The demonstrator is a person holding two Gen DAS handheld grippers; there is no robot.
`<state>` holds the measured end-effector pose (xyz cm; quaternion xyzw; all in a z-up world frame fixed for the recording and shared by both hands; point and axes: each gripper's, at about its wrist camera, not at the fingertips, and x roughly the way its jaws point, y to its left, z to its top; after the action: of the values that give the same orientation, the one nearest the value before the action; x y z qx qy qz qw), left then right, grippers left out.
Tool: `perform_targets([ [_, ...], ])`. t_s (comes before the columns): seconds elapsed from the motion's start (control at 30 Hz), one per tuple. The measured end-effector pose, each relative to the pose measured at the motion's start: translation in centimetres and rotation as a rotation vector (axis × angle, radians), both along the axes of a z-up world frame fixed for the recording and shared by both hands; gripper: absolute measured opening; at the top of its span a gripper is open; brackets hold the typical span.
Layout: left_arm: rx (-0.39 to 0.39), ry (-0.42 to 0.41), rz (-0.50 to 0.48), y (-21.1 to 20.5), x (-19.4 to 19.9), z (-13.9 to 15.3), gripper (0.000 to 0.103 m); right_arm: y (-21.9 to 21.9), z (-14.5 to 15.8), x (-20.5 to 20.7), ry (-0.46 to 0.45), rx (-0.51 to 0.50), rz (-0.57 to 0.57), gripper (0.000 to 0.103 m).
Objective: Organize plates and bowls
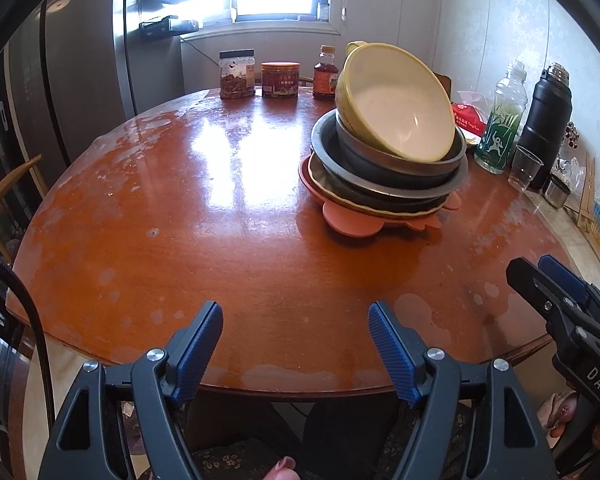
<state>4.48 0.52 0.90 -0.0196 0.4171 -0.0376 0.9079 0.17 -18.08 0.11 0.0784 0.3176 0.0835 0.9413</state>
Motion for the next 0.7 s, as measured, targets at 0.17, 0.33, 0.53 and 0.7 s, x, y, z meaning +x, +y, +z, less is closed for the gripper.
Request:
perform_targets([
  [0.17,0.008,0.015,-0.005,-0.36,0.02,-0.42,0.075,-0.03,-0.25,0.14,0.016,0.028,0.011,0.078],
  [0.33,0.011,0.02,-0.004,-0.48,-0.1,-0.59,0.075,0.22,-0.46,0.07,0.024,0.03,0.019,0.078],
  [0.53,0.012,0.022,0.0,-0.27,-0.15,-0.61,0.075,0.28,-0.65,0.2,0.035,0.038,0.027,0.078],
  [0.7,0.014,0.025,-0.002,-0.35,-0.11,-0.64,0.075,0.43,-0.7,0.12,0.033,0.032,0.026,0.078],
])
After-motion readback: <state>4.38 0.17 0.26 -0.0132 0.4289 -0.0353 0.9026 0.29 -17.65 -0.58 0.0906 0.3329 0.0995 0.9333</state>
